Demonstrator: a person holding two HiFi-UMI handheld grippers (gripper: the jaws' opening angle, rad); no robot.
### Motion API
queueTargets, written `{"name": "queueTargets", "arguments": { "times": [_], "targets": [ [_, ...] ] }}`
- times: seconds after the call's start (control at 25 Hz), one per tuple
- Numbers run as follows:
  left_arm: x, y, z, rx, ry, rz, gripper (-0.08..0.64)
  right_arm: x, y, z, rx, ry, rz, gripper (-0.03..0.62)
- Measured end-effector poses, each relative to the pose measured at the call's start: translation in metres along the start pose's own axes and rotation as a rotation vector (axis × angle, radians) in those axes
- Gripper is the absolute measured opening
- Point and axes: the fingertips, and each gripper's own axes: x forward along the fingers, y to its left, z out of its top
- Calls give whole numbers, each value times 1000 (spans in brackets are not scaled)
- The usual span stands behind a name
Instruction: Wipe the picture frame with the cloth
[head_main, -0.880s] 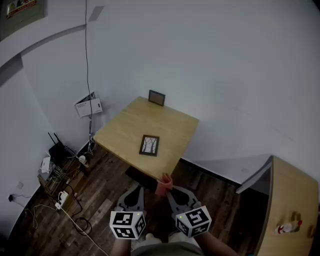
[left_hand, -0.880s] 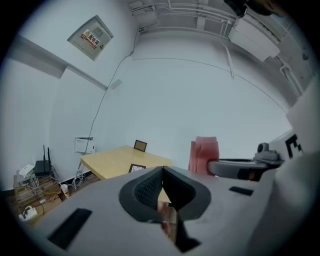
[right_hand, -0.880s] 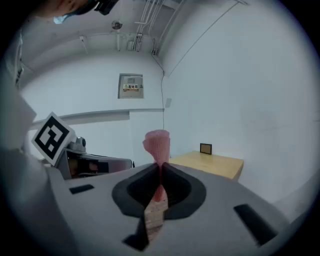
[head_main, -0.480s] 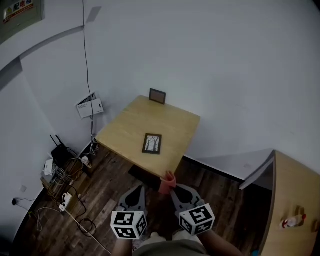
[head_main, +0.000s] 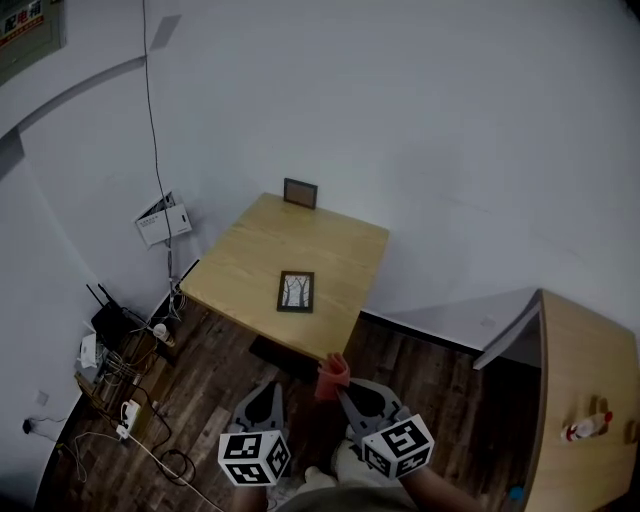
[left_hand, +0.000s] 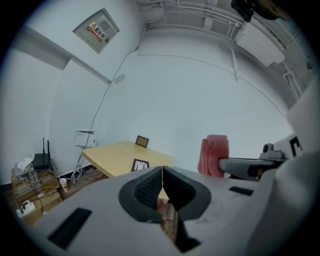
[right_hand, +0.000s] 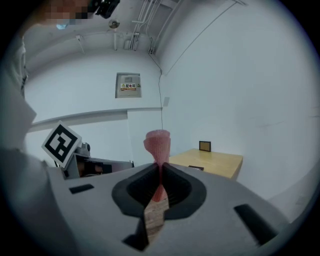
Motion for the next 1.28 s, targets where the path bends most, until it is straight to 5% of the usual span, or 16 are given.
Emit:
{"name": "queueTargets", "arguments": {
  "times": [0.36,0.84,1.28],
  "targets": [
    [54,21,-1,-6,32,59,5,54,-55,0,92,-8,-12,15],
    [178,62,39,-18,51,132,5,178,-142,42,69,20,99,15],
    [258,98,17,-96,151,213,6,269,-188,48,54,62,235,15]
  ]
}}
